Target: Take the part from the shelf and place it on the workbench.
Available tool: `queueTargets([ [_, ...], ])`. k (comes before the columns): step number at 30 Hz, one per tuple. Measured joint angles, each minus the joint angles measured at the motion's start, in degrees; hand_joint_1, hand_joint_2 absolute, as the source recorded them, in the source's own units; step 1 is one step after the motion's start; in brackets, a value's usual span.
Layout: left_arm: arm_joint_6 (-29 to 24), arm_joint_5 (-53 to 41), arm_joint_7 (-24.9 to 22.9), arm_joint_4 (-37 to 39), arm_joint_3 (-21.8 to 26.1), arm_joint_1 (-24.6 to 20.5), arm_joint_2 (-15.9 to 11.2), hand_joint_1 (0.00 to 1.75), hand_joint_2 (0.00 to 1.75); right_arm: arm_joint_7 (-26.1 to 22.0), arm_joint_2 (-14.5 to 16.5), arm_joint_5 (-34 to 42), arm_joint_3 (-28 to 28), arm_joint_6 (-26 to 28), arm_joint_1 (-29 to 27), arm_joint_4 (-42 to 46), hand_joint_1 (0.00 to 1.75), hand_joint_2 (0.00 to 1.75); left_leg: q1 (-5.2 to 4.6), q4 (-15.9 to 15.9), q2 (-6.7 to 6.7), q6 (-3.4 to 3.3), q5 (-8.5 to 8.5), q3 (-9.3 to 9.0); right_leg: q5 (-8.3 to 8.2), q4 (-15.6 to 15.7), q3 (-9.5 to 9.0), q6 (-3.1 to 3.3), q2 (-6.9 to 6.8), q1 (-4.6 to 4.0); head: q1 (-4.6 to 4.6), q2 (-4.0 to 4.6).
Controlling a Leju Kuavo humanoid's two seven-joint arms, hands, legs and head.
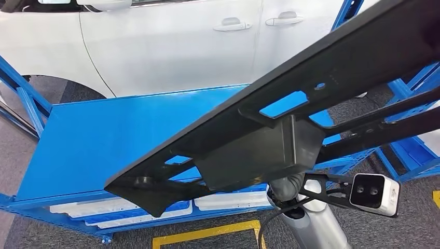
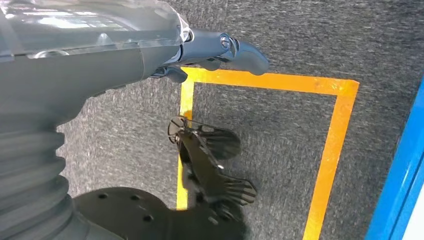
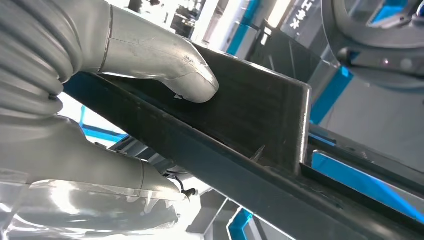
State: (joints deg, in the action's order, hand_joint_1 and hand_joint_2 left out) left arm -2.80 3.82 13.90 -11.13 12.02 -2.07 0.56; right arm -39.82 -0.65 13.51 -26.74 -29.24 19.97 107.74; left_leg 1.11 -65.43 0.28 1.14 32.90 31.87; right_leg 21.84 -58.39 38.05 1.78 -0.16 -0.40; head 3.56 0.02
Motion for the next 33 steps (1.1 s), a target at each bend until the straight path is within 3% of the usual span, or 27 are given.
queueTargets([
  [2,0.0,-0.2,0.2,0.0,0.0,-0.2,-0.4,0.00,1.75,0.0,0.4,-0.8,0.6,-1.0,-1.1,0.9,1.75,1.75,-0.38,6.7,-0.01,-0.59,-1.75,-3.97,-0.72,-0.2,0.51,-0.45,-0.02,-0.18,-0.01,0.00],
  [3,-0.1,-0.2,0.3,0.0,0.0,-0.3,-0.6,0.00,1.75,0.0,0.7,-1.0,0.8,-1.3,-1.5,1.3,1.75,1.75,-0.59,8.0,0.01,-0.84,-2.03,-4.52,-1.09,-0.1,0.60,-0.74,-0.04,-0.16,-0.01,0.00],
  [6,-0.2,-0.5,0.1,0.0,0.0,-0.2,-1.0,0.00,1.75,0.0,1.0,-1.0,1.1,-1.2,-2.2,1.7,1.75,1.75,-0.71,8.2,-0.10,-1.59,-3.65,-3.76,-1.91,0.2,0.91,-1.72,0.07,0.03,-0.02,0.00],
  [7,-0.2,-0.7,0.0,0.0,0.0,-0.2,-1.1,0.00,1.75,0.0,1.0,-0.9,1.2,-1.0,-2.2,1.7,1.75,1.75,-0.59,8.3,-0.25,-1.95,-4.39,-3.29,-0.81,-0.6,1.38,-2.06,0.13,0.11,-0.03,0.00],
  [8,-0.2,-0.7,-0.1,0.0,0.0,-0.3,-1.1,0.00,1.75,0.0,1.0,-0.8,1.2,-0.8,-2.2,1.7,1.75,1.75,-0.44,8.5,-0.41,-2.26,-5.15,-2.67,1.37,-2.3,2.14,-2.42,0.19,0.23,-0.03,0.00],
  [10,-0.2,-0.8,-0.2,0.0,0.0,-0.3,-1.3,0.00,1.75,0.0,1.0,-0.8,1.3,-0.4,-2.3,1.8,1.75,1.75,-0.37,8.4,-0.61,-2.59,-6.43,-1.12,7.53,-9.3,4.11,-3.15,0.22,0.68,-0.03,0.00],
  [11,-0.2,-0.8,-0.3,0.0,0.0,-0.3,-1.3,0.00,1.75,0.0,1.0,-0.8,1.3,-0.1,-2.3,1.8,1.75,1.75,-0.37,8.4,-0.64,-2.54,-7.04,-0.29,9.61,-13.1,4.79,-3.48,0.21,0.91,-0.02,0.00],
  [12,-0.3,-0.9,-0.3,0.0,0.0,-0.3,-1.4,0.00,1.75,0.0,1.0,-0.8,1.3,0.2,-2.4,1.8,1.75,1.75,-0.35,8.3,-0.66,-2.44,-7.63,0.55,10.36,-15.8,4.83,-3.75,0.20,1.12,-0.02,0.00],
  [13,-0.3,-1.0,-0.3,0.0,0.0,-0.2,-1.5,0.00,1.75,0.0,1.0,-0.7,1.3,0.6,-2.4,1.8,1.75,1.75,-0.33,8.2,-0.67,-2.29,-8.15,1.34,9.83,-16.5,3.91,-3.94,0.19,1.33,-0.02,0.00],
  [14,-0.3,-1.1,-0.3,0.0,0.0,-0.2,-1.6,0.00,1.75,0.0,1.0,-0.7,1.3,0.8,-2.4,1.8,1.75,1.75,-0.28,8.0,-0.68,-2.10,-8.62,2.10,8.55,-15.1,1.97,-4.05,0.17,1.53,-0.02,0.00],
  [15,-0.3,-1.3,-0.2,0.0,0.0,-0.2,-1.7,0.00,1.75,0.0,1.0,-0.6,1.3,1.0,-2.4,1.8,1.75,1.75,-0.23,7.8,-0.67,-1.85,-9.02,2.74,7.29,-11.7,-1.03,-4.10,0.17,1.70,-0.02,0.00],
  [17,-0.3,-1.7,0.0,0.0,0.0,-0.2,-2.1,0.00,1.75,0.0,1.0,-0.2,1.3,1.2,-2.4,2.1,1.75,1.75,-0.24,7.3,-0.58,-1.22,-9.66,3.68,7.11,-3.5,-7.12,-3.78,0.25,1.64,-0.02,0.00],
  [18,-0.3,-1.9,0.1,0.0,0.0,-0.2,-2.3,0.00,1.75,0.0,1.0,-0.1,1.3,1.2,-2.5,2.3,1.75,1.75,-0.27,7.2,-0.55,-0.83,-9.99,3.87,7.55,-0.8,-8.89,-3.43,0.32,1.47,-0.02,0.00],
  [19,-0.2,-2.1,0.3,0.0,0.0,-0.2,-2.6,0.00,1.75,0.0,1.0,0.0,1.4,0.9,-2.6,2.5,1.75,1.75,-0.28,7.2,-0.52,-0.43,-10.37,3.98,7.94,0.4,-9.46,-2.97,0.39,1.23,-0.02,0.00],
  [21,0.0,-2.4,0.6,0.0,0.0,-0.2,-3.1,0.00,1.75,0.0,1.1,0.1,1.7,-0.1,-2.9,2.8,1.75,1.75,-0.13,7.3,-0.49,0.38,-10.85,4.20,7.12,0.6,-8.83,-1.86,0.30,1.09,-0.02,0.00],
  [22,0.0,-2.5,0.7,0.0,0.0,-0.1,-3.4,0.00,1.75,0.0,1.3,0.1,2.0,-0.8,-3.0,2.8,1.75,1.75,-0.02,6.7,-0.47,0.65,-9.93,4.64,6.52,0.7,-8.31,-1.23,0.20,1.09,-0.02,0.00],
  [23,0.1,-2.6,0.8,0.0,0.0,0.0,-3.6,0.00,1.75,0.0,1.5,0.1,2.3,-1.4,-3.1,2.9,1.75,1.75,0.07,5.2,-0.46,0.82,-7.98,5.31,5.84,0.8,-7.68,-0.67,0.09,1.12,-0.02,0.00],
  [25,0.1,-2.6,0.8,0.0,0.0,0.0,-3.9,0.00,1.75,0.0,2.1,0.2,3.1,-2.9,-3.5,3.0,1.75,1.75,0.12,-1.0,-0.47,0.96,-2.11,7.21,4.53,0.9,-6.08,0.02,0.01,0.92,-0.02,0.00],
  [26,0.2,-2.6,0.9,0.0,0.1,0.0,-4.1,0.00,1.75,0.0,2.3,0.2,3.5,-3.7,-3.8,3.0,1.75,1.75,0.12,-4.7,-0.47,1.01,0.11,8.02,3.87,0.8,-5.22,0.14,0.00,0.74,-0.02,0.00],
  [27,0.2,-2.6,0.9,0.0,0.1,0.0,-4.2,0.00,1.75,0.0,2.5,0.2,4.0,-4.4,-4.1,3.0,1.75,1.75,0.09,-7.8,-0.46,1.02,0.98,8.31,3.19,0.8,-4.29,0.20,-0.01,0.54,-0.02,0.00],
  [28,0.2,-2.6,0.9,0.0,0.1,-0.1,-4.3,0.00,1.75,0.0,2.7,0.2,4.5,-5.1,-4.3,3.0,1.75,1.75,0.08,-9.2,-0.46,0.95,0.46,7.80,2.51,0.7,-3.35,0.22,-0.01,0.36,-0.02,0.00],
  [29,0.2,-2.6,0.9,0.0,0.2,-0.1,-4.4,0.00,1.75,0.0,2.9,0.2,4.9,-5.8,-4.5,3.0,1.75,1.75,0.06,-8.7,-0.46,0.79,-1.05,6.35,1.86,0.6,-2.44,0.19,0.00,0.20,-0.02,0.00],
  [31,0.2,-2.6,1.0,0.0,0.4,-0.2,-4.6,0.00,1.75,0.0,3.4,0.2,5.7,-7.3,-4.7,3.0,1.75,1.75,-0.09,-2.1,-0.45,0.16,-3.45,0.76,0.73,0.3,-0.91,-0.01,0.03,0.01,-0.02,0.00],
  [33,0.2,-2.5,1.1,0.0,0.6,-0.3,-4.7,0.00,1.75,0.0,3.8,0.3,6.6,-8.6,-4.8,3.0,1.75,1.75,-0.45,5.9,-0.41,-0.47,-2.75,-4.42,-0.24,0.0,-0.12,-0.49,-0.04,-0.10,-0.02,0.00],
])
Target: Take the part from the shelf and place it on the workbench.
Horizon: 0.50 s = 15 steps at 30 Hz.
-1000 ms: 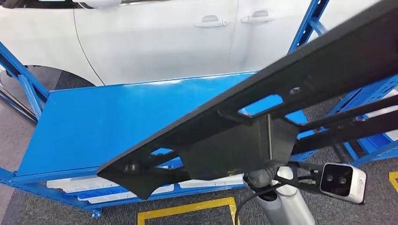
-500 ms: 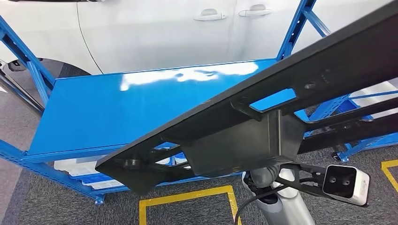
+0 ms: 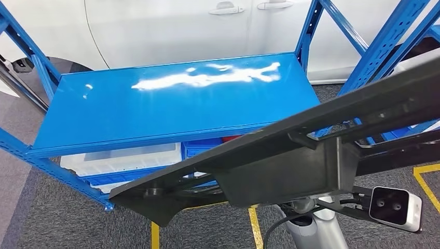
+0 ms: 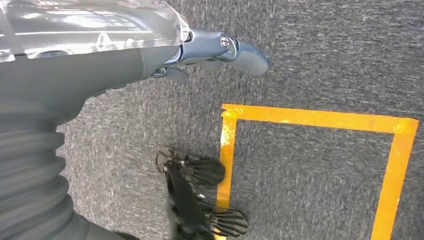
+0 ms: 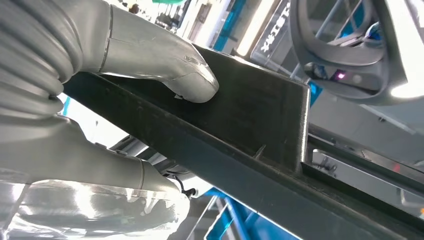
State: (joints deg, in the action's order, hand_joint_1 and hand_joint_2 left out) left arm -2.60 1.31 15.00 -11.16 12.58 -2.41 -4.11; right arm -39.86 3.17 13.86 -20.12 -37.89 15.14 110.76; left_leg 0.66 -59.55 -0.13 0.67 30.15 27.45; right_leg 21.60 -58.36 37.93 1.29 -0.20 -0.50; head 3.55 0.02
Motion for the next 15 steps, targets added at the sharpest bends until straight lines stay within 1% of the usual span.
queueTargets([
  [1,0.0,0.0,0.0,0.0,0.1,0.0,0.0,0.00,1.75,0.0,0.2,0.0,0.4,-0.5,-0.1,0.0,1.75,1.75,-0.23,2.1,0.03,-0.26,0.62,-1.13,-0.53,0.0,0.12,-0.33,-0.06,0.05,0.01,0.00],
  [2,0.0,0.1,0.1,0.0,0.2,0.0,-0.1,0.00,1.75,0.0,0.3,0.1,0.7,-0.8,-0.1,0.0,1.75,1.75,-0.41,3.0,0.04,-0.47,0.52,-1.30,-1.10,0.2,0.16,-0.69,-0.10,0.10,0.00,0.00],
  [3,0.0,0.1,0.1,0.0,0.4,0.0,0.0,0.00,1.75,0.0,0.4,0.1,1.0,-0.9,-0.2,0.0,1.75,1.75,-0.35,3.0,-0.01,-0.78,-0.09,-0.90,-1.60,0.4,0.21,-1.06,-0.08,0.17,0.01,0.00],
  [4,0.0,0.1,0.1,0.0,0.5,0.0,0.1,0.00,1.75,0.0,0.5,0.1,1.4,-1.1,-0.2,0.0,1.75,1.75,-0.26,3.2,-0.15,-1.14,-0.75,-0.54,-1.28,0.2,0.47,-1.43,0.02,0.25,0.01,0.00],
  [5,0.0,0.2,0.1,0.0,0.7,0.0,0.1,0.00,1.75,0.0,0.5,0.1,1.7,-1.1,-0.3,0.0,1.75,1.75,-0.13,3.4,-0.30,-1.54,-1.55,0.06,0.30,-0.9,0.97,-1.78,0.12,0.31,0.00,0.00],
  [6,0.0,0.2,0.1,0.0,0.8,0.0,0.3,0.00,1.75,0.0,0.5,0.0,2.1,-1.2,-0.4,0.0,1.75,1.75,0.01,3.5,-0.44,-1.85,-2.37,0.82,2.91,-3.1,1.73,-2.12,0.20,0.42,0.00,0.00],
  [7,0.1,0.1,0.0,0.0,0.8,-0.1,0.4,0.00,1.75,0.0,0.5,0.0,2.5,-1.2,-0.6,0.0,1.75,1.75,-0.03,3.5,-0.53,-2.05,-3.13,1.72,6.22,-6.4,2.66,-2.43,0.25,0.59,-0.01,0.00],
  [8,0.2,0.1,0.0,0.0,0.9,-0.1,0.6,0.00,1.75,0.0,0.5,0.0,2.8,-1.4,-0.9,0.0,1.75,1.75,-0.05,3.4,-0.55,-2.16,-3.90,2.73,9.05,-10.4,3.52,-2.71,0.24,0.71,-0.01,0.00],
  [9,0.2,0.1,0.0,0.0,0.9,-0.1,0.8,0.00,1.75,0.0,0.4,0.0,3.2,-1.7,-1.2,0.0,1.75,1.75,-0.07,3.3,-0.56,-2.13,-4.65,3.75,10.47,-13.9,3.98,-2.94,0.23,0.82,-0.01,0.00],
  [10,0.3,0.1,-0.1,0.0,0.9,-0.1,0.9,0.00,1.75,0.0,0.3,0.0,3.5,-2.0,-1.4,0.0,1.75,1.75,-0.08,3.1,-0.57,-2.06,-5.40,4.84,10.35,-16.1,3.74,-3.09,0.23,0.90,-0.01,0.00],
  [11,0.4,0.1,-0.1,0.0,0.9,-0.1,1.1,0.00,1.75,0.0,0.3,0.0,3.8,-2.2,-1.6,0.0,1.75,1.75,-0.08,2.9,-0.58,-1.94,-6.09,5.99,9.02,-16.4,2.55,-3.14,0.23,0.96,-0.01,0.00],
  [12,0.4,0.1,-0.1,0.0,0.9,-0.1,1.3,0.00,1.75,0.0,0.2,0.0,4.1,-2.4,-1.7,0.0,1.75,1.75,-0.07,2.6,-0.58,-1.80,-6.70,7.05,7.32,-14.7,0.42,-3.07,0.23,1.00,-0.01,0.00],
  [13,0.5,0.1,-0.1,0.0,0.9,-0.1,1.4,0.00,1.75,0.0,0.1,0.0,4.3,-2.6,-1.7,0.0,1.75,1.75,-0.08,2.3,-0.58,-1.63,-7.26,7.99,6.27,-11.2,-2.63,-2.90,0.23,1.02,0.00,0.00],
  [14,0.5,0.0,-0.1,0.0,0.9,-0.1,1.5,0.00,1.75,0.0,0.1,0.0,4.4,-2.7,-1.7,0.0,1.75,1.75,-0.14,2.1,-0.54,-1.42,-7.75,8.72,6.58,-6.6,-6.04,-2.63,0.24,0.91,0.00,0.00],
  [15,0.5,0.0,-0.1,0.0,0.9,-0.1,1.6,0.00,1.75,0.0,0.1,0.0,4.5,-2.8,-1.7,0.0,1.75,1.75,-0.19,2.0,-0.51,-1.16,-8.24,9.11,7.39,-2.7,-8.70,-2.26,0.25,0.75,0.02,0.00],
])
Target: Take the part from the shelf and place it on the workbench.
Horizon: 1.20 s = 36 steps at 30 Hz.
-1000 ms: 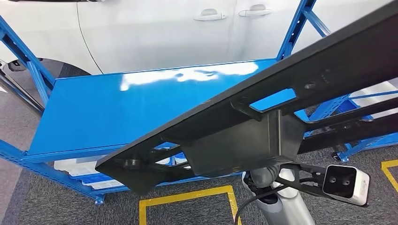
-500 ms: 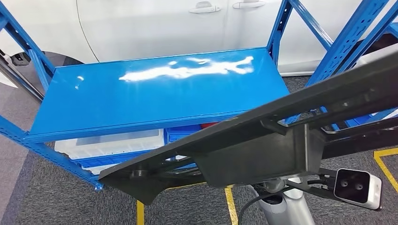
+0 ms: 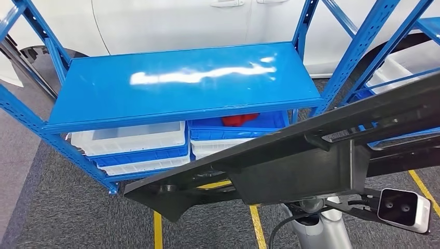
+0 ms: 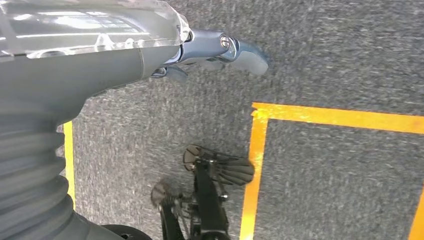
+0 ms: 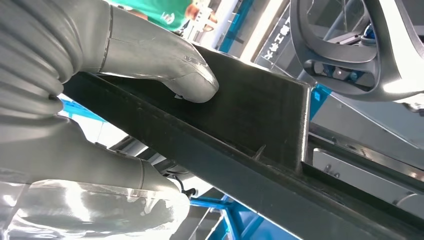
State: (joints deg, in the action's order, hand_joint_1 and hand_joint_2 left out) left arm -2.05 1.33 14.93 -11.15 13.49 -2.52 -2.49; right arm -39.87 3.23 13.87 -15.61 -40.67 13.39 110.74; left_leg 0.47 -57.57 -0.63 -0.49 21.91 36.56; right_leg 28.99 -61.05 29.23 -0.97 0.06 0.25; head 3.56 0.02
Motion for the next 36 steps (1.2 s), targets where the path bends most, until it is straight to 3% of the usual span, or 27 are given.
queueTargets([
  [1,0.0,0.0,0.0,0.0,0.0,0.0,0.1,0.00,1.75,0.0,0.0,0.0,0.1,-0.1,0.0,0.0,1.75,1.75,-0.01,0.0,0.03,0.30,-0.51,0.20,0.90,2.9,-1.77,0.39,0.02,-0.20,0.00,0.00],
  [2,0.1,-0.1,0.0,0.0,0.0,0.0,0.1,0.00,1.75,0.0,0.0,0.1,0.2,-0.3,0.1,0.0,1.75,1.75,0.02,0.2,0.06,0.65,-1.08,0.27,1.32,4.4,-2.38,0.81,0.04,-0.43,-0.01,0.00],
  [4,0.3,-0.2,0.1,0.0,0.0,0.1,0.2,0.00,1.75,0.0,-0.1,0.1,0.5,-0.9,0.2,0.0,1.75,1.75,0.18,0.2,0.16,1.33,-1.44,0.62,0.11,4.8,-1.67,1.73,-0.10,-0.41,-0.02,0.00],
  [5,0.4,-0.3,0.1,0.0,0.0,0.1,0.3,0.00,1.75,0.0,-0.1,0.1,0.6,-1.3,0.2,0.0,1.75,1.75,0.25,-0.6,0.22,1.60,-0.17,1.13,-0.63,4.9,-1.07,2.21,-0.21,-0.32,-0.02,0.00],
  [6,0.5,-0.4,0.3,0.0,0.0,0.2,0.4,0.00,1.75,0.0,-0.1,0.1,0.7,-1.8,0.1,0.0,1.75,1.75,0.30,-2.5,0.28,1.82,2.20,1.87,-1.43,5.0,-0.35,2.63,-0.32,-0.19,-0.01,0.00],
  [8,0.5,-0.6,0.6,0.0,0.0,0.1,0.6,0.00,1.75,0.0,-0.1,-0.3,1.0,-2.5,0.0,0.0,1.75,1.75,0.42,-9.6,0.29,2.16,8.26,3.77,-2.82,5.0,1.45,3.08,-0.34,-0.23,-0.01,0.00],
  [9,0.5,-0.7,0.8,0.0,0.0,0.1,0.6,0.00,1.75,0.0,-0.1,-0.5,1.2,-2.8,-0.1,0.0,1.75,1.75,0.44,-13.3,0.28,2.32,9.95,4.42,-3.48,5.0,2.41,3.11,-0.32,-0.30,0.00,0.00],
  [10,0.5,-0.8,0.9,0.0,0.0,0.0,0.6,0.00,1.75,0.0,-0.1,-0.7,1.4,-3.0,-0.3,0.1,1.75,1.75,0.45,-15.9,0.28,2.42,10.12,4.49,-4.11,4.9,3.37,3.07,-0.32,-0.36,0.00,0.00],
  [11,0.5,-0.8,0.9,0.0,0.0,0.0,0.7,0.00,1.75,0.0,-0.1,-0.8,1.7,-3.1,-0.5,0.2,1.75,1.75,0.45,-16.9,0.28,2.44,8.86,3.77,-4.72,4.8,4.30,2.97,-0.32,-0.40,0.00,0.00],
  [13,0.4,-0.8,0.8,0.0,0.1,0.0,0.7,0.00,1.75,0.0,-0.1,-1.0,2.3,-3.5,-1.0,0.5,1.75,1.75,0.45,-13.2,0.29,2.20,5.30,-0.36,-5.72,4.4,5.94,2.65,-0.33,-0.43,0.00,0.00],
  [14,0.3,-0.7,0.6,0.0,0.2,0.0,0.8,0.00,1.75,0.0,-0.1,-1.0,2.7,-3.6,-1.1,0.7,1.75,1.75,0.35,-9.1,0.30,1.96,5.02,-3.57,-6.09,4.0,6.61,2.44,-0.32,-0.51,0.00,0.00],
  [16,-0.2,-0.6,0.0,0.0,0.4,-0.1,0.9,0.00,1.75,0.0,-0.1,-1.0,3.6,-3.5,-1.3,1.1,1.75,1.75,0.12,-1.4,0.34,1.35,7.09,-8.80,-6.75,3.4,7.42,1.85,-0.36,-0.64,-0.01,0.00],
  [17,-0.4,-0.5,-0.3,0.0,0.6,-0.1,1.0,0.00,1.75,0.0,-0.1,-1.0,4.1,-3.5,-1.4,1.2,1.75,1.75,-0.06,0.8,0.36,1.04,8.14,-9.97,-7.10,3.3,7.58,1.50,-0.40,-0.65,-0.01,0.00],
  [19,-0.8,-0.3,-1.0,0.0,1.0,0.0,1.3,0.00,1.75,0.0,-0.3,-0.9,5.0,-3.3,-1.6,1.5,1.75,1.75,0.01,1.6,0.26,0.36,7.99,-9.89,-7.57,3.2,7.78,0.79,-0.38,-0.52,-0.01,0.00],
  [20,-0.9,-0.3,-1.4,0.0,1.1,0.1,1.5,0.00,1.75,0.0,-0.4,-0.8,5.4,-3.2,-1.7,1.6,1.75,1.75,0.10,1.7,0.16,-0.03,7.57,-9.69,-6.90,2.4,8.18,0.43,-0.30,-0.44,-0.01,0.00],
  [22,-1.1,-0.3,-2.1,0.0,1.4,0.1,1.8,0.00,1.75,0.0,-0.9,-0.6,6.1,-3.3,-2.2,1.7,1.75,1.75,0.25,1.9,-0.04,-0.59,6.70,-9.03,-3.25,-2.7,10.32,-0.25,-0.13,-0.17,-0.01,0.00],
  [24,-1.3,-0.2,-2.6,0.0,1.5,0.2,2.1,0.00,1.75,0.0,-1.4,-0.4,6.7,-3.3,-2.6,1.7,1.75,1.75,0.17,1.7,-0.05,-0.77,6.09,-8.21,0.98,-10.4,13.21,-0.81,-0.13,0.04,-0.02,0.00],
  [25,-1.4,-0.1,-2.9,0.0,1.6,0.3,2.3,0.00,1.75,0.0,-1.5,-0.4,7.0,-3.4,-2.9,1.7,1.75,1.75,0.14,1.5,-0.05,-0.76,5.87,-7.83,1.86,-12.8,13.84,-0.96,-0.13,0.10,-0.02,0.00],
  [26,-1.4,-0.1,-3.0,0.0,1.7,0.3,2.5,0.00,1.75,0.0,-1.6,-0.6,7.2,-3.4,-3.2,1.7,1.75,1.75,0.13,1.3,-0.04,-0.73,5.74,-7.52,1.63,-13.0,13.34,-1.00,-0.14,0.14,-0.02,0.00],
  [27,-1.4,-0.2,-3.1,0.0,1.8,0.4,2.6,0.00,1.75,0.0,-1.7,-0.8,7.4,-3.5,-3.4,1.7,1.75,1.75,0.13,1.1,-0.02,-0.67,5.67,-7.28,0.42,-10.8,11.62,-0.92,-0.14,0.14,-0.02,0.00],
  [28,-1.4,-0.3,-3.1,0.0,1.8,0.4,2.8,0.00,1.75,0.0,-1.7,-1.0,7.7,-3.7,-3.6,1.8,1.75,1.75,0.13,0.9,0.00,-0.60,5.67,-7.14,-1.27,-6.8,9.03,-0.73,-0.14,0.13,-0.02,0.00],
  [30,-1.3,-0.5,-3.1,0.0,1.8,0.4,3.0,0.00,1.75,0.0,-1.6,-1.3,8.5,-4.5,-4.0,1.9,1.75,1.75,0.01,0.6,0.05,-0.26,5.72,-6.87,-3.15,0.6,4.69,0.00,-0.15,-0.09,-0.02,0.00],
  [31,-1.2,-0.7,-2.9,0.0,1.8,0.4,3.1,0.00,1.75,0.0,-1.5,-1.5,9.0,-5.2,-4.4,2.1,1.75,1.75,-0.06,0.5,0.07,0.00,5.71,-6.71,-3.34,2.4,3.80,0.37,-0.15,-0.26,-0.01,0.00],
  [34,-1.0,-1.0,-2.5,0.0,1.9,0.4,3.2,0.00,1.75,0.0,-0.7,-1.9,11.0,-7.0,-5.6,2.7,1.75,1.75,-0.13,0.4,0.10,0.89,5.76,-6.44,-3.43,3.2,3.88,1.32,-0.11,-0.33,0.00,0.00],
  [36,-1.0,-1.2,-2.3,0.0,1.9,0.4,3.2,0.00,1.75,0.0,0.0,-2.2,12.0,-7.5,-6.0,3.0,1.75,1.75,-0.10,-1.8,0.17,1.34,7.52,-5.48,-3.72,3.7,3.82,2.08,-0.12,0.02,0.00,0.00],
])
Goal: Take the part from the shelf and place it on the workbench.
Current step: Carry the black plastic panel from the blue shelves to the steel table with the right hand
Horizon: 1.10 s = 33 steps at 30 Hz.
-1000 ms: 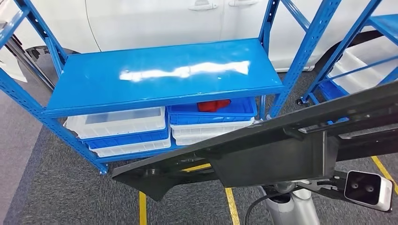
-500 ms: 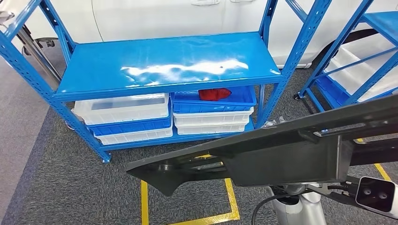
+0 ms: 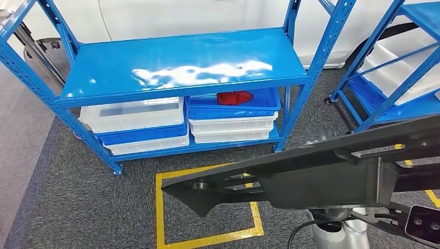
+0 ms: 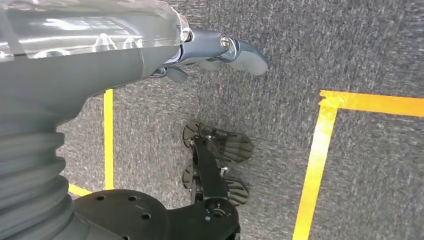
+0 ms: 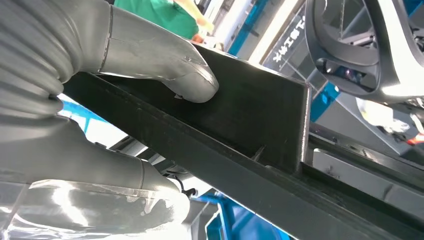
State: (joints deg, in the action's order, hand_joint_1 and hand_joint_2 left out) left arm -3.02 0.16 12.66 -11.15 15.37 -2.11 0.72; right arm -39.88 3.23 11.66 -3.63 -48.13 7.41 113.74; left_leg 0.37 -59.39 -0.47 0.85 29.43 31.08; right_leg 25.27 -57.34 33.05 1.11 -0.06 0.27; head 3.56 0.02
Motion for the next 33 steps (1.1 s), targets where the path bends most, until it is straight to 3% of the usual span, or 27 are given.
queueTargets([
  [3,0.1,-0.4,0.8,0.0,0.0,0.1,-0.3,0.00,1.75,0.0,1.0,-0.7,1.5,-0.3,-0.8,0.5,1.75,1.75,0.21,-10.6,0.06,0.51,5.38,4.82,-0.18,0.1,0.18,0.48,0.26,0.04,0.00,0.00],
  [4,0.0,-0.6,1.2,0.0,0.0,0.1,-0.6,0.00,1.75,0.0,1.4,-1.0,2.2,-0.6,-1.1,0.7,1.75,1.75,0.26,-13.5,0.06,0.66,6.21,6.15,-0.20,0.1,0.23,0.49,0.45,0.02,0.00,0.00],
  [5,-0.1,-0.9,1.7,0.0,0.0,0.1,-0.9,0.00,1.75,0.0,1.7,-1.3,2.8,-1.0,-1.5,1.0,1.75,1.75,0.30,-14.5,0.07,0.75,5.89,6.55,-0.20,0.0,0.24,0.48,0.75,0.01,0.00,0.00],
  [6,-0.2,-1.2,2.1,0.0,0.0,0.2,-1.3,0.00,1.75,0.0,2.0,-1.8,3.4,-1.4,-1.8,1.4,1.75,1.75,0.35,-12.9,0.16,0.77,4.37,5.79,-0.20,-0.1,0.22,0.45,1.16,0.02,0.00,0.00],
  [7,-0.4,-1.4,2.4,0.0,0.0,0.2,-1.8,0.00,1.75,0.0,2.4,-2.4,4.0,-1.7,-2.1,1.9,1.75,1.75,0.42,-9.3,0.54,0.72,2.13,4.10,-0.17,-0.3,0.19,0.39,1.62,0.03,0.00,0.00],
  [9,-0.8,-1.9,3.1,0.0,0.1,0.3,-2.9,0.00,1.75,0.0,3.1,-3.8,4.8,-1.3,-2.5,3.5,1.75,1.75,0.64,-1.5,2.77,0.45,-1.09,0.53,-0.13,-0.7,0.43,0.05,2.64,-0.01,-0.01,0.00],
  [11,-1.4,-2.1,3.9,0.0,0.5,0.3,-4.0,0.00,1.75,0.0,3.6,-4.9,5.1,0.0,-2.7,5.2,1.75,1.75,0.66,1.5,4.25,0.14,-1.56,-0.70,-0.38,-1.0,1.07,-0.63,3.69,0.01,-0.01,0.00],
  [13,-2.3,-2.3,4.7,0.0,0.9,0.3,-4.9,0.00,1.75,0.0,3.8,-5.5,5.1,1.8,-2.8,6.5,1.75,1.75,0.66,1.7,3.42,-0.32,-1.76,-0.65,-0.75,-1.0,1.55,-1.42,4.70,0.07,0.00,0.00],
  [15,-3.1,-2.7,5.0,-0.1,1.1,0.2,-5.3,0.00,1.75,0.0,3.8,-5.7,4.8,3.5,-2.8,7.3,1.75,1.75,0.86,2.1,2.26,-1.03,-2.18,-0.68,0.13,-2.3,2.24,-1.98,3.68,-0.02,-0.01,0.00],
  [18,-3.6,-3.4,4.7,-0.1,1.3,0.2,-5.6,0.00,1.75,0.0,3.8,-6.0,3.8,6.2,-2.7,7.6,1.75,1.75,0.77,2.3,0.45,-1.68,-2.45,-0.47,5.25,-11.6,6.46,-2.60,0.90,0.16,-0.01,0.00],
  [19,-3.7,-3.7,4.4,-0.1,1.3,0.3,-5.6,0.00,1.75,0.0,3.8,-6.2,3.4,7.1,-2.7,7.6,1.75,1.75,0.70,2.3,-0.20,-1.72,-2.46,-0.39,6.50,-14.9,7.90,-2.76,0.67,0.29,-0.02,0.00],
  [20,-3.8,-4.1,4.0,-0.1,1.4,0.4,-5.6,0.00,1.75,0.0,3.8,-6.3,3.0,7.9,-2.7,7.6,1.75,1.75,0.67,2.2,-0.84,-1.73,-2.45,-0.35,6.68,-16.4,8.49,-2.85,0.57,0.37,-0.02,0.00],
  [21,-4.0,-4.4,3.5,-0.1,1.4,0.4,-5.6,0.00,1.75,0.0,3.8,-6.5,2.6,8.5,-2.7,7.6,1.75,1.75,0.65,2.2,-1.45,-1.71,-2.42,-0.35,5.84,-15.8,8.02,-2.86,0.44,0.42,-0.02,0.00],
  [22,-4.1,-4.7,3.1,-0.1,1.4,0.3,-5.6,0.00,1.75,0.0,3.7,-6.5,2.2,9.1,-2.7,7.6,1.75,1.75,0.64,2.2,-2.01,-1.65,-2.39,-0.40,4.22,-13.1,6.51,-2.77,0.13,0.44,-0.02,0.00],
  [24,-4.2,-5.1,2.2,-0.1,1.4,0.2,-5.6,0.00,1.75,0.0,3.6,-6.7,1.3,10.0,-2.5,7.7,1.75,1.75,0.48,2.1,-2.97,-1.35,-2.20,-0.55,1.20,-5.3,2.34,-2.25,-1.63,0.11,-0.02,0.00],
  [26,-4.0,-5.3,1.7,-0.1,1.4,0.2,-5.5,0.00,1.75,0.0,3.3,-6.9,0.2,10.8,-2.3,7.7,1.75,1.75,0.20,2.1,-3.86,-0.80,-2.00,-0.60,0.36,-1.1,0.33,-1.53,-2.82,-0.41,-0.01,0.00],
  [28,-3.8,-5.5,1.4,-0.1,1.4,0.1,-5.4,0.00,1.75,0.0,3.2,-7.2,-0.5,11.2,-2.3,7.7,1.75,1.75,0.10,2.1,-4.76,-0.18,-1.90,-0.70,0.36,-0.7,0.48,-0.85,-2.08,-0.57,0.00,0.00],
  [29,-3.8,-5.5,1.3,-0.1,1.3,-0.1,-5.3,0.00,1.75,0.0,3.1,-7.2,-0.7,11.3,-2.3,7.7,1.75,1.75,0.19,1.9,-4.61,0.13,-1.65,-0.73,0.20,-0.5,0.45,-0.53,-1.60,-0.47,0.00,0.00],
  [31,-3.7,-5.7,1.1,-0.1,1.3,-0.2,-5.2,0.00,1.75,0.0,2.9,-7.1,-1.3,11.3,-2.2,7.7,1.75,1.75,0.38,-1.0,-2.73,0.60,0.53,0.35,-0.20,0.0,0.27,0.18,-0.77,-0.15,0.00,0.00],
  [33,-3.3,-6.3,1.0,-0.1,1.3,0.0,-5.0,0.00,1.75,0.0,2.7,-7.1,-2.3,11.8,-2.1,7.6,1.75,1.75,0.49,-8.1,-0.58,0.83,4.42,3.54,-0.36,0.2,0.29,0.59,0.16,-0.07,0.00,0.00],
])
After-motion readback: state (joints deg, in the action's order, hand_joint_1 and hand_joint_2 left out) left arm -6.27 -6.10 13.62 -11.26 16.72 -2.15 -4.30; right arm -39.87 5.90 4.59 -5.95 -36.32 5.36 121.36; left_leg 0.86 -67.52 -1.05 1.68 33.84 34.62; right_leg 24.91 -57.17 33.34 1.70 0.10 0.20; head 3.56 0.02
